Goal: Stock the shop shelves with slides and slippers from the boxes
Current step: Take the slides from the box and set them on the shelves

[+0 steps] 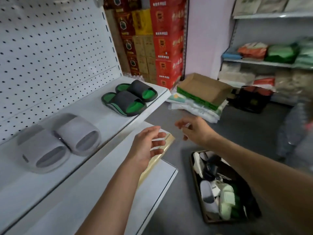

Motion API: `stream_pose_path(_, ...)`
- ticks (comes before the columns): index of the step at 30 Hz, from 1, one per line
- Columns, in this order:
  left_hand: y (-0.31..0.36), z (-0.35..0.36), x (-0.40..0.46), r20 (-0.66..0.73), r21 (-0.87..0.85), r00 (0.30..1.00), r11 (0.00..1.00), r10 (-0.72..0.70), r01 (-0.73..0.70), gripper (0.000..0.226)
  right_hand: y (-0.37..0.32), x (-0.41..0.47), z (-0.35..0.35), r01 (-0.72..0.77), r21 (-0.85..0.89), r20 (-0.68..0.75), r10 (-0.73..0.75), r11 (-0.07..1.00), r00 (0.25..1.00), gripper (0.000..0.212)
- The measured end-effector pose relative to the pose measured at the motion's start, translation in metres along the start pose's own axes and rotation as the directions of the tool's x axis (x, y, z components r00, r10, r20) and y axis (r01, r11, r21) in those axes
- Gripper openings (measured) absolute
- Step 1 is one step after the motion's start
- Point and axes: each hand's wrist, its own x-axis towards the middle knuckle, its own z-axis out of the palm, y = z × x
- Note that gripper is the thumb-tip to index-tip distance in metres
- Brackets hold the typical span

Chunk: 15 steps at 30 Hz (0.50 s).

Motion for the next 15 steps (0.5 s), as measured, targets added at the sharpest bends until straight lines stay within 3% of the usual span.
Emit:
stream_pose_path(6,-0.047,0.102,0.06,0.108,0.016,0.981,0.987,-0.161,0.161,0.015,0.115,-0.01,-0.07,-0.268,0.02,-0.038,0.269,0.963,0.962,0.026)
stream_pose_path(15,-0.135,0.223,0.165,0.123,0.048,0.912,0.92,-0.392,0.389,0.008,0.277,-0.008,-0.148,-0.643,0.16,-0.07,0.659,0.749,0.749,0.028)
